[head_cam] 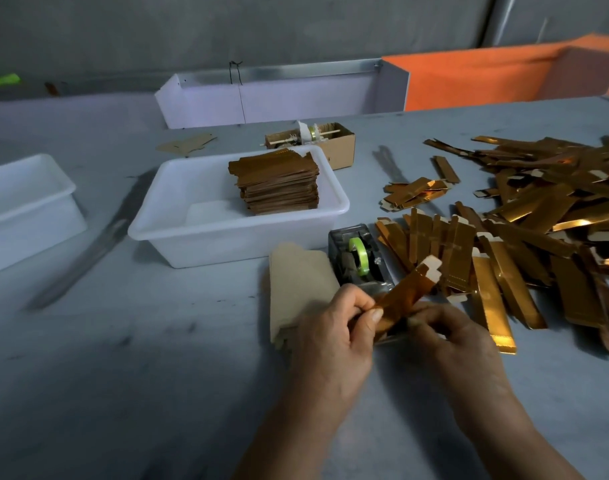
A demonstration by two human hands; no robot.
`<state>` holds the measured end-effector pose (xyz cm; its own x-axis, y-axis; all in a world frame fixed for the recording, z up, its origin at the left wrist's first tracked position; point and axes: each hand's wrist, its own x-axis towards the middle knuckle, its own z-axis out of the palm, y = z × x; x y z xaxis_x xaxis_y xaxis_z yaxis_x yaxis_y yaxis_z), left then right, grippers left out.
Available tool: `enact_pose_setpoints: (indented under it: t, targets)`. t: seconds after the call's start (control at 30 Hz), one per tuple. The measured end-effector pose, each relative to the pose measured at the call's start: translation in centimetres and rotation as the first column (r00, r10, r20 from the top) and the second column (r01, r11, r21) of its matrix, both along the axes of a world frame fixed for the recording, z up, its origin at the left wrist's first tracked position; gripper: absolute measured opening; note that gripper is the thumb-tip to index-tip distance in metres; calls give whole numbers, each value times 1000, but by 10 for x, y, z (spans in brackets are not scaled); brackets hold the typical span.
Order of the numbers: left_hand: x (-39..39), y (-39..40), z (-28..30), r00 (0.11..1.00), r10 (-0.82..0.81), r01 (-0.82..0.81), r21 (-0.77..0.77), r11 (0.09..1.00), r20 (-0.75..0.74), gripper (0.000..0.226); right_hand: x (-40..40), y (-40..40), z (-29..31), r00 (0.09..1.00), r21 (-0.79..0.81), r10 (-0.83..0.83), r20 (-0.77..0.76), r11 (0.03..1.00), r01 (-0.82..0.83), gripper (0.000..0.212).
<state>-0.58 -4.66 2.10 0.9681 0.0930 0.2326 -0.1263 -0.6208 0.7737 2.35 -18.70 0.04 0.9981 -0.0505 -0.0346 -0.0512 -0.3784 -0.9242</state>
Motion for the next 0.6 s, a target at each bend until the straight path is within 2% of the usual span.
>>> enact_pose_setpoints:
  t: [0.1,0.17,0.23,0.3,0.4,0.53,0.6]
  targets:
    - [6,0,10,979,-19,-59,-374,926,-203,7,-10,-12,6,998,-10,-14,59,1000,15,7]
    - [9,0,16,963,-7,-128,-476,870,-271,5,-18,-16,19,990,-30,10,139,1000,-5,7]
    - [8,0,20,954,20,-184,-530,828,-300,6,-25,-18,38,981,9,82,178,996,-85,6]
    - [4,1,21,947,24,-213,-569,794,-322,6,-29,-16,55,963,35,167,211,983,-178,17]
    - [0,4,22,944,-3,-201,-581,789,-331,5,-27,-9,69,924,37,294,245,949,-312,19]
    - [-4,6,24,942,-17,-192,-581,791,-335,5,-21,-1,72,884,-63,386,265,921,-384,23]
    - [-5,6,26,936,-71,-180,-640,747,-346,2,-17,1,71,878,-112,407,252,914,-391,25]
